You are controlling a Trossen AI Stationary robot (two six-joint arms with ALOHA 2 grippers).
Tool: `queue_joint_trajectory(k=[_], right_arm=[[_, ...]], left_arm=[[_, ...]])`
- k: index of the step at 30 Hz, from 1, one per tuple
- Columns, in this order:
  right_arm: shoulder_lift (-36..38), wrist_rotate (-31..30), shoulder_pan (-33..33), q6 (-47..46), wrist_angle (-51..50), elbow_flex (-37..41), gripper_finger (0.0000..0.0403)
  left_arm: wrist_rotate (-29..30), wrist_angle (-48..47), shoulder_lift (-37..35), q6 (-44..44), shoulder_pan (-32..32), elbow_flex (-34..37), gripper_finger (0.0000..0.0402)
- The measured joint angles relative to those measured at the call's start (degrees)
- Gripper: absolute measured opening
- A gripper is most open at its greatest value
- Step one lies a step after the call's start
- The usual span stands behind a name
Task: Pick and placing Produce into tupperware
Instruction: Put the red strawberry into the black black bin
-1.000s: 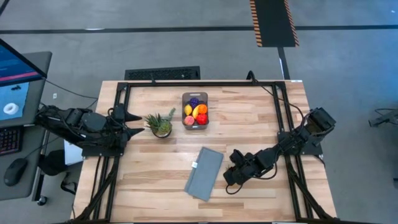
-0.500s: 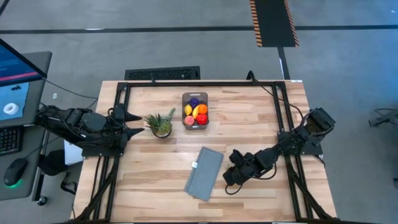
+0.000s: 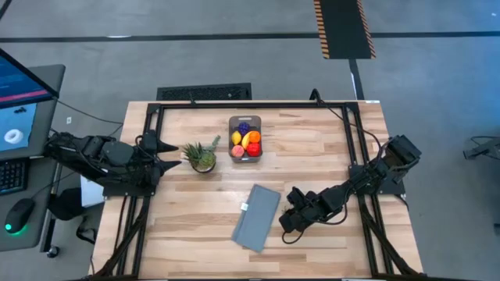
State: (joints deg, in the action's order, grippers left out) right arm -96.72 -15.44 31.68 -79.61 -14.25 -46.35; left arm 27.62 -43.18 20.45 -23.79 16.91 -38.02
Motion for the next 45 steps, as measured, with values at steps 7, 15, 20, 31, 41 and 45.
queue_joint_trajectory(k=[7, 15, 20, 31, 41, 45], right_arm=[[3.23, -2.07, -0.33, 1.6, -0.76, -0.09, 0.0174], [7.61, -5.89, -0.72, 3.68, -1.81, -0.09, 0.0176], [10.16, -9.36, -0.72, 5.07, -1.85, -0.09, 0.0175], [15.5, -16.29, -1.51, 7.74, -1.37, -0.09, 0.0175], [18.94, -16.2, -7.31, 19.12, 3.99, -0.09, 0.0178], [18.92, -14.78, -10.07, 23.72, 6.85, -0.09, 0.0175]], left_arm=[[0.0, -0.02, 0.0, 0.0, -0.01, 0.01, 0.0259], [0.0, 0.01, 0.0, 0.0, -0.02, 0.0, 0.0259], [-0.02, 0.02, 0.02, 0.0, 0.0, 0.0, 0.0259], [-0.02, 0.01, 0.01, 0.08, -0.01, 0.0, 0.0259], [0.0, 0.03, 0.02, 0.39, -0.02, 0.0, 0.0259], [0.0, 0.03, 0.02, 0.37, -0.01, 0.0, 0.0259]])
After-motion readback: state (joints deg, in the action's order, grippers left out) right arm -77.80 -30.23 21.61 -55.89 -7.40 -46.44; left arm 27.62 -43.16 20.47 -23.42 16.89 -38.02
